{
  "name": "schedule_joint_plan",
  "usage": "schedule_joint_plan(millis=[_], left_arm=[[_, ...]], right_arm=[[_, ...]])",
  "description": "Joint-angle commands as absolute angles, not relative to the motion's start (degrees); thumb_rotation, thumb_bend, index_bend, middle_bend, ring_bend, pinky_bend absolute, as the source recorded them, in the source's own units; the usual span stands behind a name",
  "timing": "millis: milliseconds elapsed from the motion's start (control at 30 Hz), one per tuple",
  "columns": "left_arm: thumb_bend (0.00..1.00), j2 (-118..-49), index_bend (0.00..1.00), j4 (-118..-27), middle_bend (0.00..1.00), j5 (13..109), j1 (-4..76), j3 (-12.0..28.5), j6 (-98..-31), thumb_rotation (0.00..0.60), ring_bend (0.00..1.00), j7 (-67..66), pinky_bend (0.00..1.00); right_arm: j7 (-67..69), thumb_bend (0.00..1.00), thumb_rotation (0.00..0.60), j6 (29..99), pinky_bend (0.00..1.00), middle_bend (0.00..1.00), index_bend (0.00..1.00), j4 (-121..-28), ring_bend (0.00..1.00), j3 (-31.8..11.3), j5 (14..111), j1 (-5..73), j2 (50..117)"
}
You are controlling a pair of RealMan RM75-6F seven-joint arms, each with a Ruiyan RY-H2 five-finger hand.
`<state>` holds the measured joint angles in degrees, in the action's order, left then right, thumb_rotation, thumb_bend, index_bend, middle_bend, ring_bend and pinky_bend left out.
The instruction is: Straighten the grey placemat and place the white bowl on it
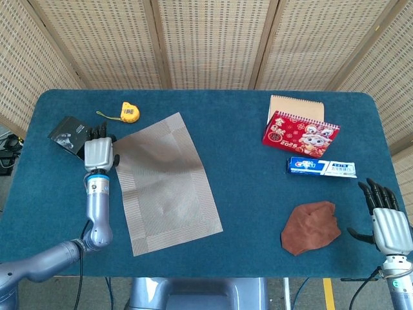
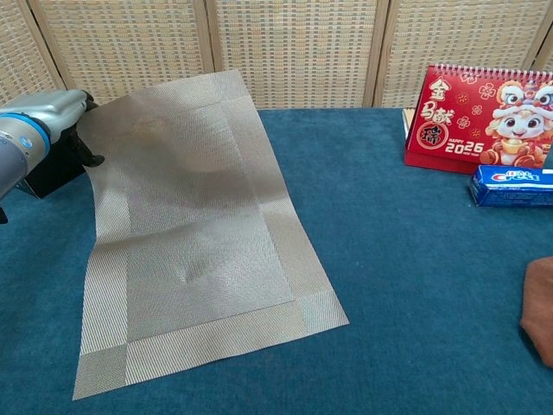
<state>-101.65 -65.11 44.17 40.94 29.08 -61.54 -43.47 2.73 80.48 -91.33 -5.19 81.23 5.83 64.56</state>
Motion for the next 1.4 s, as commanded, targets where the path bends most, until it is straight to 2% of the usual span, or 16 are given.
schedule_joint_plan(millis=[33,200,433,733,1000,1267,1400], left_arm=[[0.08,-97.73,0.0,-69.68,0.0,50.21,38.54,28.12,-61.58,0.6,0.0,-32.72,0.0],[0.07,-91.97,0.0,-76.71,0.0,57.38,35.08,26.17,-64.13,0.6,0.0,-23.56,0.0],[0.08,-84.03,0.0,-87.19,0.0,62.37,30.34,21.89,-66.84,0.6,0.0,-19.72,0.0],[0.1,-75.11,0.0,-98.83,0.0,72.14,19.12,10.67,-77.16,0.6,0.0,-16.44,0.0],[0.11,-75.22,0.0,-95.79,0.0,83.15,10.01,2.12,-89.2,0.6,0.0,-13.16,0.0],[0.11,-73.93,0.0,-93.34,0.0,87.84,3.29,-1.88,-97.16,0.6,0.0,-10.94,0.0],[0.11,-73.3,0.0,-92.03,0.0,88.68,1.6,-1.92,-99.06,0.6,0.0,-9.69,0.0]], right_arm=[[2.71,0.02,0.6,80.55,0.0,0.0,0.07,-91.52,0.0,-5.07,81.43,5.79,64.48],[2.64,0.02,0.6,80.72,0.0,0.0,0.07,-91.9,0.0,-4.89,81.77,5.72,64.44],[2.25,0.02,0.6,81.3,0.0,0.0,0.07,-92.52,0.0,-4.35,82.83,5.48,64.3],[1.68,0.02,0.6,82.08,0.0,0.0,0.07,-93.36,0.0,-3.58,84.42,5.13,64.03],[0.05,0.02,0.6,82.01,0.0,0.0,0.07,-93.37,0.0,-2.42,86.25,5.19,64.76],[-1.33,0.0,0.6,81.53,0.0,0.0,0.08,-93.11,0.0,-1.53,87.68,5.52,65.83],[-2.55,0.0,0.6,81.25,0.0,0.0,0.1,-92.57,0.0,-0.64,90.17,6.2,67.3]])
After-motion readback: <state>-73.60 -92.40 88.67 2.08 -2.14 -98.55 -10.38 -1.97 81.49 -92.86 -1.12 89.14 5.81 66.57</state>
